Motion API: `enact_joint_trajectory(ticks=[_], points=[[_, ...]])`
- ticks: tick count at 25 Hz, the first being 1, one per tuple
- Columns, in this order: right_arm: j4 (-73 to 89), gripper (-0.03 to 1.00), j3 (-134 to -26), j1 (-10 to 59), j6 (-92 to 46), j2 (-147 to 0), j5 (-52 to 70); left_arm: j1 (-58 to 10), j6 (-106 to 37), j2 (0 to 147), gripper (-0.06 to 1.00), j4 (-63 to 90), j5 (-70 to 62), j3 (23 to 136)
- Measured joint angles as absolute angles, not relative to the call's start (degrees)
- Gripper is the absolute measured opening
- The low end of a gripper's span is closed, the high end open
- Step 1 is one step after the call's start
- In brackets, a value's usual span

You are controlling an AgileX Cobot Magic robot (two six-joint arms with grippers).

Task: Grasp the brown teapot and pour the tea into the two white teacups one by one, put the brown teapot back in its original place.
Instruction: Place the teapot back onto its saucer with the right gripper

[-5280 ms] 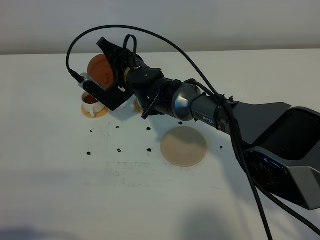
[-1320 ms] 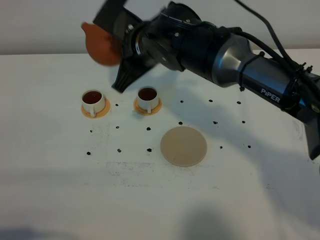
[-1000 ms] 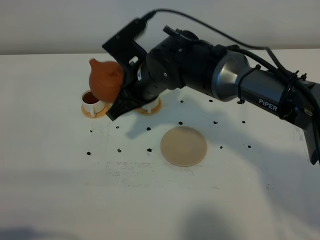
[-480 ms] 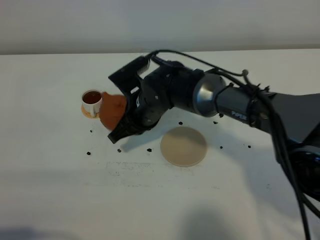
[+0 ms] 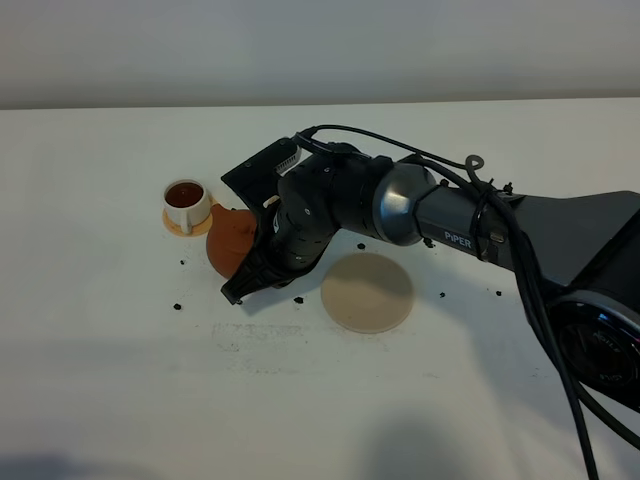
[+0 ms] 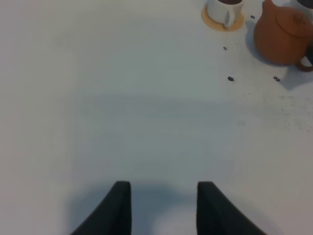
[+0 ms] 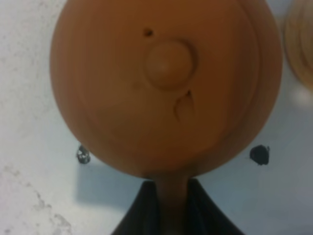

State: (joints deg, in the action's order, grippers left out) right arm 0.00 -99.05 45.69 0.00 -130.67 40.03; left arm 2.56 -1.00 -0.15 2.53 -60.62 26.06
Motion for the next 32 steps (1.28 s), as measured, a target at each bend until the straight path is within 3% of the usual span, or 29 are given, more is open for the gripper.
enact_joint_trajectory(ticks=[6, 16, 32], points=[[-1.68, 0.11, -98.22, 45.69, 0.0, -124.88, 43.22, 2.56, -1.0, -0.15, 0.31, 2.53, -60.62, 26.06], [-0.56, 0.11, -83.54, 41.06, 1.8, -111.43, 38.3, 2.56, -1.0, -0.15, 0.31, 2.53, -60.62, 26.06], [6.21, 0.11, -64.73, 37.03, 1.91, -107.97, 31.04, 2.56, -0.95, -0.15, 0.31, 2.53, -60.62, 26.06]])
